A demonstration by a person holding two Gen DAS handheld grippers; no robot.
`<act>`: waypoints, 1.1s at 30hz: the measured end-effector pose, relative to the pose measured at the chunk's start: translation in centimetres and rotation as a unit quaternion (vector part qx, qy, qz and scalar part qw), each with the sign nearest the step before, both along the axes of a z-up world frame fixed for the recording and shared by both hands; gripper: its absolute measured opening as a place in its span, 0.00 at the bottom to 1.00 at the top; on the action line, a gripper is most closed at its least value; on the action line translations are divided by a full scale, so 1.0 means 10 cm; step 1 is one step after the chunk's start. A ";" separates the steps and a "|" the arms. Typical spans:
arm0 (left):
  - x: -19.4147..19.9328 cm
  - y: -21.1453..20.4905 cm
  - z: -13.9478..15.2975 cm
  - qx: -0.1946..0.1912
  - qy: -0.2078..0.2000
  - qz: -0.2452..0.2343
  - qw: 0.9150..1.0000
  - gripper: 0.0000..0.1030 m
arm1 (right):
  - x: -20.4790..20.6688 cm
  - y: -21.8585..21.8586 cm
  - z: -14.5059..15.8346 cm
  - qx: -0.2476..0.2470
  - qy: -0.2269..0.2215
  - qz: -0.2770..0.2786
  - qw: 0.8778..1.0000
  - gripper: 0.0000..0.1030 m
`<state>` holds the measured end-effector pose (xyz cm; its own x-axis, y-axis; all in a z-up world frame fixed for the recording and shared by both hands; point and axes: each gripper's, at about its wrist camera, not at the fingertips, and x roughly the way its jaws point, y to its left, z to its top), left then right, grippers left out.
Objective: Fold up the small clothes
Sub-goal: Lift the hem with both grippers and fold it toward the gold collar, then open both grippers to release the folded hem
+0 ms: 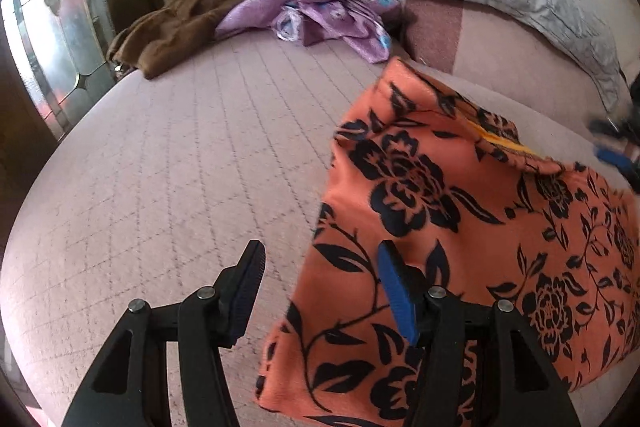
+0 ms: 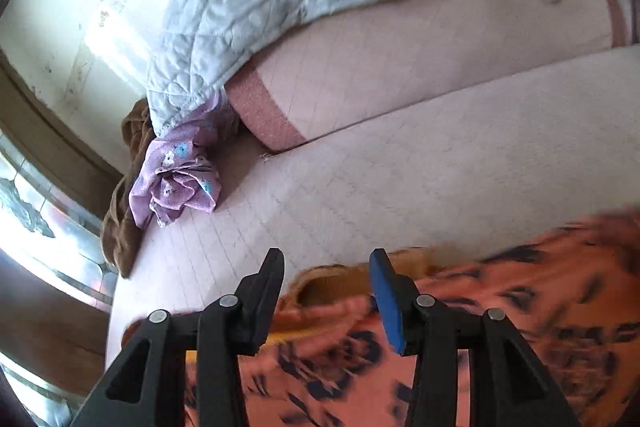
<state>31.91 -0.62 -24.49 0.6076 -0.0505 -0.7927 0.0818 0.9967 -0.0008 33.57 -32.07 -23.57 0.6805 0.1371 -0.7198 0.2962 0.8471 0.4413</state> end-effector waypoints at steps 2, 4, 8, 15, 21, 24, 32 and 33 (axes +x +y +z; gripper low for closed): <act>0.00 0.03 -0.01 -0.001 0.004 0.010 1.000 0.57 | -0.30 -0.10 0.04 -0.021 0.000 0.007 1.000 0.47; -0.03 0.06 0.00 0.001 0.003 0.022 1.000 0.57 | -0.60 -0.21 0.02 -0.042 0.008 0.004 0.999 0.47; -0.09 0.11 0.10 0.021 -0.025 0.042 0.999 0.58 | -0.98 -0.53 -0.20 -0.085 0.071 -0.024 0.994 0.47; 0.09 0.36 -0.01 0.013 0.011 0.089 0.996 0.58 | -0.89 -0.40 -0.18 -0.077 0.087 -0.017 0.993 0.41; 0.08 0.38 0.04 0.020 -0.003 0.086 0.996 0.58 | -0.40 0.84 -0.10 -0.056 0.067 0.163 0.983 0.41; 0.10 0.38 0.01 0.019 0.003 0.077 0.997 0.58 | -0.10 1.33 -0.25 -0.058 0.070 0.198 0.976 0.41; 0.07 0.37 0.05 0.025 -0.004 0.076 0.997 0.58 | 0.54 1.37 -0.42 -0.026 0.083 0.137 0.987 0.40; 0.06 0.35 0.06 0.025 -0.007 0.072 0.997 0.58 | 0.48 1.31 -0.36 -0.023 0.075 0.132 0.988 0.40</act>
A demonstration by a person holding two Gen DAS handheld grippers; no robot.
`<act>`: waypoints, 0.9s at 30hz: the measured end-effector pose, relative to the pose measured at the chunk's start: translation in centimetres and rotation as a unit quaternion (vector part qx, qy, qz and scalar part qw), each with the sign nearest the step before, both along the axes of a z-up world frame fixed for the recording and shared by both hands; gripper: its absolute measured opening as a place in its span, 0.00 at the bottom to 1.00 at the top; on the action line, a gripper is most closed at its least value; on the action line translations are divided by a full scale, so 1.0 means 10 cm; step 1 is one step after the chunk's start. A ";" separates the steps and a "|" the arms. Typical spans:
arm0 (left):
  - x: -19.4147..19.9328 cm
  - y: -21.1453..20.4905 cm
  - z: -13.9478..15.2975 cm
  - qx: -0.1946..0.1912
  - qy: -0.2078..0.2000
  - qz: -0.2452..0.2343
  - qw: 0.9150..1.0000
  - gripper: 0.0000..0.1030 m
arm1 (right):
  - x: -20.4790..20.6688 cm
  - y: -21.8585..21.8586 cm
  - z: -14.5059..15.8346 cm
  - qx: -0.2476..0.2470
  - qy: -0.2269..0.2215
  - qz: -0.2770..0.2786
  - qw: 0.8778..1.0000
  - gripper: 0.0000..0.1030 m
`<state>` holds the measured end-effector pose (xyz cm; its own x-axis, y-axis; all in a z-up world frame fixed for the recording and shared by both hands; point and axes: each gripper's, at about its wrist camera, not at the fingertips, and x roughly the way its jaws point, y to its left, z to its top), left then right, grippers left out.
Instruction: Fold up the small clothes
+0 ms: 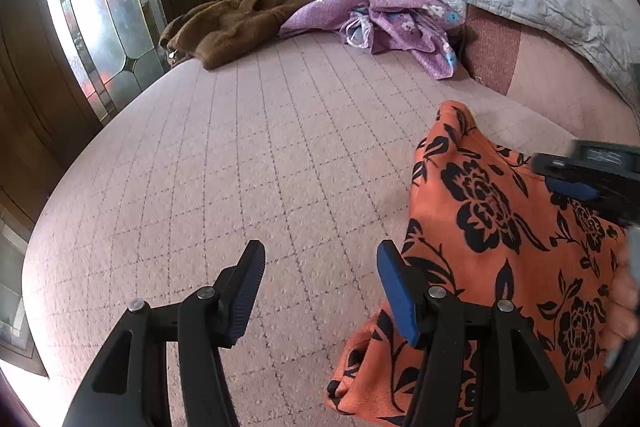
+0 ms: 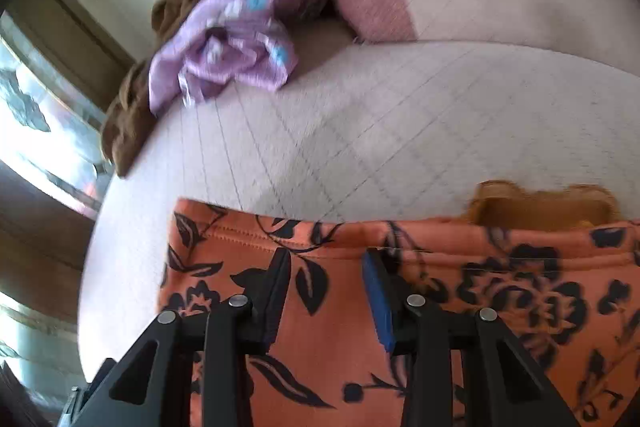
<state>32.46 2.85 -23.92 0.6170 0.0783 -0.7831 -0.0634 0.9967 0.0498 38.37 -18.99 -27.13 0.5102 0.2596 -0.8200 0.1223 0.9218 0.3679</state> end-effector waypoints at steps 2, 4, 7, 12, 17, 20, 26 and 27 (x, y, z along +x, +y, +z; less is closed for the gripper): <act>-0.02 -0.03 0.02 0.004 -0.004 -0.006 1.000 0.58 | -0.19 -0.12 0.15 -0.001 -0.016 0.000 1.000 0.40; -0.05 -0.09 0.04 0.008 -0.008 -0.015 1.000 0.58 | -0.49 -0.29 0.29 -0.011 -0.025 0.001 1.000 0.41; -0.13 -0.19 0.09 0.015 -0.020 -0.031 0.999 0.60 | -0.89 -0.57 0.43 -0.035 -0.030 -0.015 0.999 0.47; -0.44 -0.40 0.10 0.040 -0.038 -0.069 0.996 0.63 | -1.76 -1.09 0.45 -0.056 -0.018 -0.045 0.997 0.47; -0.97 -0.57 -0.18 0.039 0.017 -0.130 0.991 0.68 | -2.25 -1.42 0.10 -0.064 0.030 -0.062 0.996 0.48; -1.36 -0.48 -0.23 0.071 0.034 -0.140 0.987 0.68 | -2.34 -1.50 -0.10 -0.057 0.030 -0.056 0.996 0.48; -2.00 -0.03 0.45 0.110 -0.033 -0.124 0.986 0.68 | -2.49 -1.29 0.31 -0.035 -0.026 -0.050 0.998 0.49; -2.05 0.06 0.58 0.109 -0.043 -0.112 0.987 0.70 | -2.53 -1.21 0.41 -0.048 -0.042 -0.042 0.997 0.49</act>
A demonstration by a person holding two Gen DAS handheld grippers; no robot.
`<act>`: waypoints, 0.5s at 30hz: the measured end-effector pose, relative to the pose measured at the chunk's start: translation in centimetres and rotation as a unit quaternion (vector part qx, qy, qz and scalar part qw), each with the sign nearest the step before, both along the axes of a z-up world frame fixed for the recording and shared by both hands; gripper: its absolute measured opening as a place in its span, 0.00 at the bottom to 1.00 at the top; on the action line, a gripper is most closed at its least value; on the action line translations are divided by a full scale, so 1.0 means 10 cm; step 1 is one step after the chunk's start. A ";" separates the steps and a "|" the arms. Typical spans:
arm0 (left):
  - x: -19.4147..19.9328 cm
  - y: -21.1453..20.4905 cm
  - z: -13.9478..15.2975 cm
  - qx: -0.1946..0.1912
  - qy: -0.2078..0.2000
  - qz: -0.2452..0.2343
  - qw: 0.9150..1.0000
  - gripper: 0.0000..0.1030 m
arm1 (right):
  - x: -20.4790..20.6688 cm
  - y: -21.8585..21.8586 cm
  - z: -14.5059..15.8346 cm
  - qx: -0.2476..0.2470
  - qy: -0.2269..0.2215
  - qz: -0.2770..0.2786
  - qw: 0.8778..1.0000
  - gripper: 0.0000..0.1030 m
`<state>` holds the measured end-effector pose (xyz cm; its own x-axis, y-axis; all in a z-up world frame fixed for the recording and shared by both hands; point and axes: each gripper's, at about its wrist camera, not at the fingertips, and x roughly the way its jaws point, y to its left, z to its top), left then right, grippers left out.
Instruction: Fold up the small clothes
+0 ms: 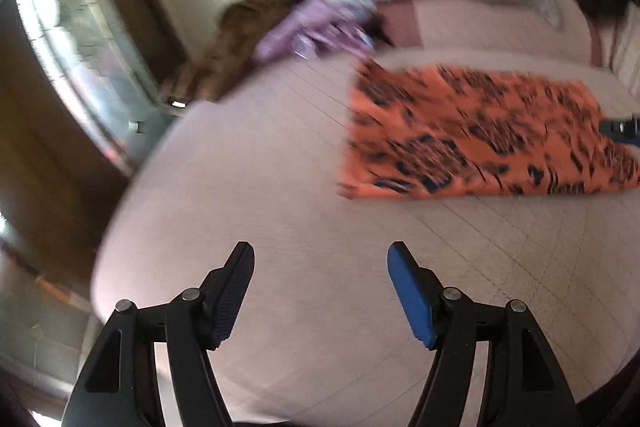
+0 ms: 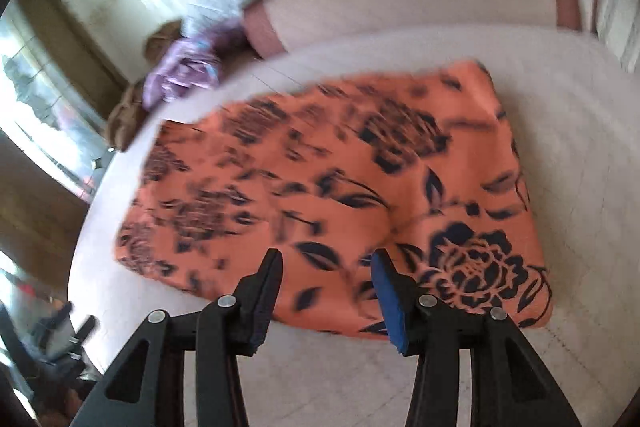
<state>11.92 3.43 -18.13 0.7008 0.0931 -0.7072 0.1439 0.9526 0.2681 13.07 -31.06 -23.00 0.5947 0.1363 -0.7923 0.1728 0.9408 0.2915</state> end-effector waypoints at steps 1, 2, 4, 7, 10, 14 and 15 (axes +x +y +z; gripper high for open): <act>-0.04 0.13 0.19 -0.003 -0.016 0.019 1.000 0.75 | -0.04 0.09 0.11 -0.014 -0.016 0.010 1.000 0.49; -0.05 0.22 0.32 -0.003 -0.031 0.034 0.999 0.78 | -0.07 0.18 0.21 -0.021 -0.029 0.018 0.999 0.49; -0.12 0.36 0.61 0.005 -0.074 0.074 0.995 0.87 | -0.11 0.37 0.51 -0.027 -0.064 0.032 0.997 0.49; -0.17 0.50 0.95 0.005 -0.115 0.104 0.988 0.88 | -0.17 0.61 1.10 -0.042 -0.123 0.029 0.991 0.49; -0.23 0.57 1.24 -0.019 -0.140 0.121 0.983 0.96 | -0.31 0.72 1.76 -0.047 -0.203 0.020 0.978 0.58; -0.40 0.57 1.54 -0.043 -0.171 0.133 0.975 0.97 | -0.67 0.77 2.44 -0.093 -0.287 0.013 0.953 0.67; -0.43 0.55 1.60 -0.039 -0.174 0.128 0.976 0.97 | -0.72 0.80 2.54 -0.106 -0.297 0.018 0.949 0.67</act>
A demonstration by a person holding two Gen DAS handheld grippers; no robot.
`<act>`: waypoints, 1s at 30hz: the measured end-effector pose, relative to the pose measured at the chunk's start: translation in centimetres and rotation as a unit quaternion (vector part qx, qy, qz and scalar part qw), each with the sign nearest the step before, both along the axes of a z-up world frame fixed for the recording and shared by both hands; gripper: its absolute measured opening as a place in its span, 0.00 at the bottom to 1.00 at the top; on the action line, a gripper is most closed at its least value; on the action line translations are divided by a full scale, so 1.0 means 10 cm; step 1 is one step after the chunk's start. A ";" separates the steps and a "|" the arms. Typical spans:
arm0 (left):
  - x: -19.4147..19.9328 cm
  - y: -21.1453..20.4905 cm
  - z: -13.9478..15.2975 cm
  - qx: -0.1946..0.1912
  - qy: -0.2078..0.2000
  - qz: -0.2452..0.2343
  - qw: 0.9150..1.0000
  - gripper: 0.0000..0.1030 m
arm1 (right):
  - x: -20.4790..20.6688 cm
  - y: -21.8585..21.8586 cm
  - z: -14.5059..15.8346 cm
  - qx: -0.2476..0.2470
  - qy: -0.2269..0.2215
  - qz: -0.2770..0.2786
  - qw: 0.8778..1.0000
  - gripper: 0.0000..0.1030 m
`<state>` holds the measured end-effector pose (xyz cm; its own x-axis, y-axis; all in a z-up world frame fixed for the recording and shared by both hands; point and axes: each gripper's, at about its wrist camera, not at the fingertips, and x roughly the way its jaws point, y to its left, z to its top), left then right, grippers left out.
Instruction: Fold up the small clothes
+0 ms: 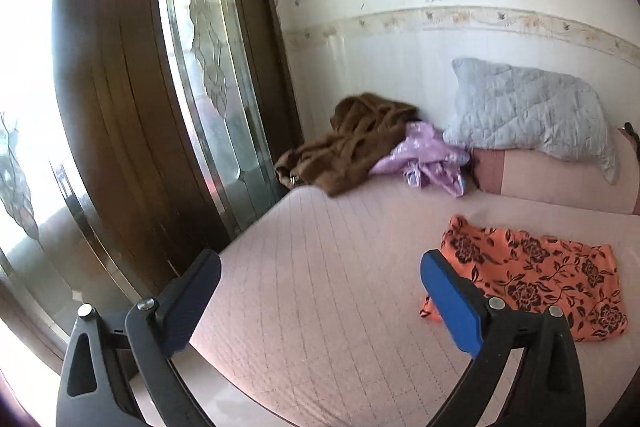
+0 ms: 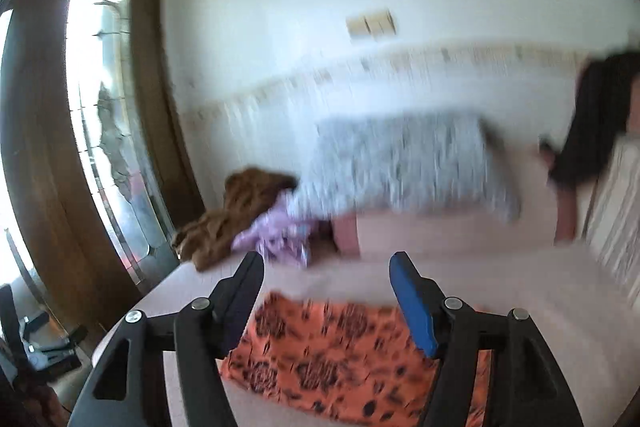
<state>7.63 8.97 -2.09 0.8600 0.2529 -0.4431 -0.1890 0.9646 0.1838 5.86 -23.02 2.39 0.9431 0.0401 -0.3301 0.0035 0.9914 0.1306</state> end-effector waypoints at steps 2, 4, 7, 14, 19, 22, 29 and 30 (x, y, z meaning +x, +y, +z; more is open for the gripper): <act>-0.06 -0.02 0.15 0.010 -0.006 -0.005 1.000 0.97 | -0.09 0.05 0.24 -0.021 -0.016 -0.006 1.000 0.67; -0.18 -0.02 0.33 0.014 -0.019 0.000 1.000 1.00 | -0.15 0.06 0.47 -0.014 -0.036 -0.003 0.999 0.67; -0.32 0.00 0.48 0.012 -0.033 0.006 0.999 1.00 | -0.20 0.13 0.86 -0.018 -0.071 -0.015 0.997 0.69; -0.62 0.11 0.58 0.025 -0.044 0.010 0.999 1.00 | -0.10 0.32 1.38 -0.071 -0.078 -0.038 0.994 0.76; -0.69 0.21 0.62 0.019 -0.047 0.025 0.998 1.00 | -0.23 0.37 1.44 -0.085 -0.085 -0.037 0.992 0.76; -0.71 0.18 0.62 0.025 -0.051 0.025 0.998 1.00 | -0.25 0.35 1.43 -0.096 -0.080 -0.043 0.991 0.76; -0.71 -0.04 0.56 0.043 -0.052 -0.004 0.998 1.00 | -0.20 0.09 1.31 -0.079 -0.043 -0.060 0.994 0.76; -0.69 -0.06 0.54 0.043 -0.051 -0.009 0.998 1.00 | -0.21 0.05 1.27 -0.078 -0.041 -0.063 0.994 0.76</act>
<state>0.78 8.33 3.32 0.9039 0.2714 -0.3307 -0.1945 0.9492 0.2472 3.78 -22.50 15.09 0.9612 -0.1263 -0.2454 0.1251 0.9919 -0.0205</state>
